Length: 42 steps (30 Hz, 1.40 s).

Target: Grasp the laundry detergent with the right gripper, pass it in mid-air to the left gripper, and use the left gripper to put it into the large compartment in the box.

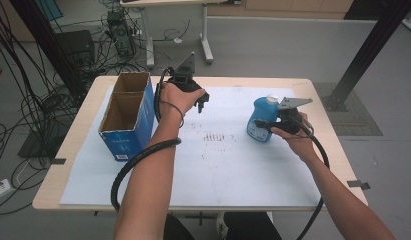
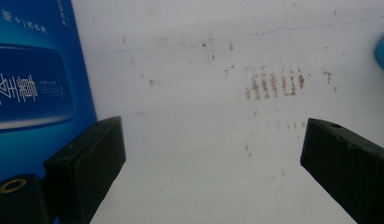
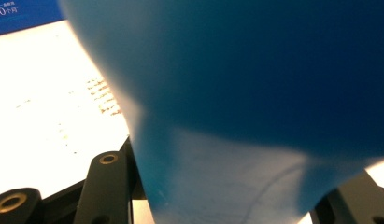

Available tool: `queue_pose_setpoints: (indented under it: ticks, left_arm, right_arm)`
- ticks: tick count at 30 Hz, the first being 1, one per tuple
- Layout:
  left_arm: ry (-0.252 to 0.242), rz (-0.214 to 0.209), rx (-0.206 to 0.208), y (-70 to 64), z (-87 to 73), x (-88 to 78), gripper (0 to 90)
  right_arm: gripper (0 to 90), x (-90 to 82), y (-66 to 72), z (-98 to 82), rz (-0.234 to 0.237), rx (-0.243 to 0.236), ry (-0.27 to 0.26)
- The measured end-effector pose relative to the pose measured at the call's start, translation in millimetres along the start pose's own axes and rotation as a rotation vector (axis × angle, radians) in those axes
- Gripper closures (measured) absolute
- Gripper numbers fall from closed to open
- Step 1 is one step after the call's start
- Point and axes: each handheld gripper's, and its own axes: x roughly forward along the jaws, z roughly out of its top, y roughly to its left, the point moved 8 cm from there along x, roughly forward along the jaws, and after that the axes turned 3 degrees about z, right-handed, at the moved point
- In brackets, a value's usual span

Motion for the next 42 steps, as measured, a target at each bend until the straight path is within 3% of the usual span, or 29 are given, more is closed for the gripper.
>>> queue_pose_setpoints:
  ticks: [33,38,42]
  left_arm:
    - [-0.016,0.003,0.010,4.3,1.8,-15.2,6.9]
    - [-0.022,-0.010,0.031,4.7,2.4,-21.7,6.4]
    - [-0.043,0.011,0.060,4.4,4.4,-31.3,6.3]
  right_arm:
    - [44.2,-0.1,0.4,0.2,-0.004,0.002,0.007]
    - [44.3,0.0,1.3,1.0,-0.011,0.003,0.014]
    - [44.4,-0.1,3.7,2.7,-0.001,0.010,0.033]
